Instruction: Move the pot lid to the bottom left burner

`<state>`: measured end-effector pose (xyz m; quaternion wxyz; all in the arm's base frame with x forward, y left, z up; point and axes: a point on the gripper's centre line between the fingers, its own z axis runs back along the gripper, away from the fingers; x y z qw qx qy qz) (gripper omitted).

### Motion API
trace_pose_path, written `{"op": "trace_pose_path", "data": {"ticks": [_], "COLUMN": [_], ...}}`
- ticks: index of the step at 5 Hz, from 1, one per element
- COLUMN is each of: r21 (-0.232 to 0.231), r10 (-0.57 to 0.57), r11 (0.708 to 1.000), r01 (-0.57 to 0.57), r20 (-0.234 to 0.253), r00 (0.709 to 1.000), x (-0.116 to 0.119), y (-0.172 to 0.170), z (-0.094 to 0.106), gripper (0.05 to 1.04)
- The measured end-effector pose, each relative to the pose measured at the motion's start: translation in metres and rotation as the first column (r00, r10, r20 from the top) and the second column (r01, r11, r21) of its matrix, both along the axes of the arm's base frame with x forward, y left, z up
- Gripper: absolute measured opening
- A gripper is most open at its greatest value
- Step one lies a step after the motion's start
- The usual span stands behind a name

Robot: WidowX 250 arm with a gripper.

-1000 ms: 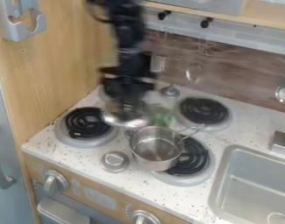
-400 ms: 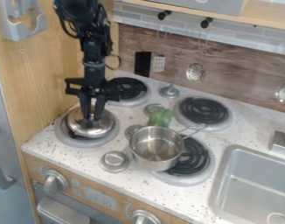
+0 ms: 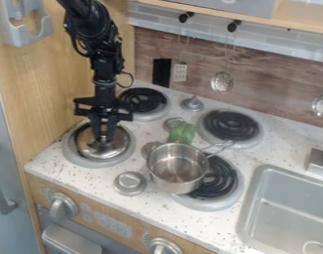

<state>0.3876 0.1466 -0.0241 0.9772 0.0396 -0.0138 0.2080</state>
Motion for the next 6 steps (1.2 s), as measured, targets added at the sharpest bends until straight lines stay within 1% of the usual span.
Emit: {"op": "trace_pose_path", "data": {"ticks": [2,3,4,5,6], "r21": [0.014,0.023,0.045,0.059,0.08], "r10": [-0.002,-0.031,-0.088,-0.169,-0.309], "r11": [1.0,0.999,0.995,0.984,0.95], "r01": [0.002,0.03,0.087,0.166,0.302], "r20": [0.029,0.032,0.03,0.033,0.084], "r00": [1.0,0.999,0.996,0.985,0.947], "x": [0.019,0.022,0.026,0.025,0.028], "y": [0.007,0.006,-0.001,-0.022,-0.058], "z": [0.0,0.001,0.0,0.015,0.048], "gripper": [0.238,0.272,0.575,0.854,1.036]}}
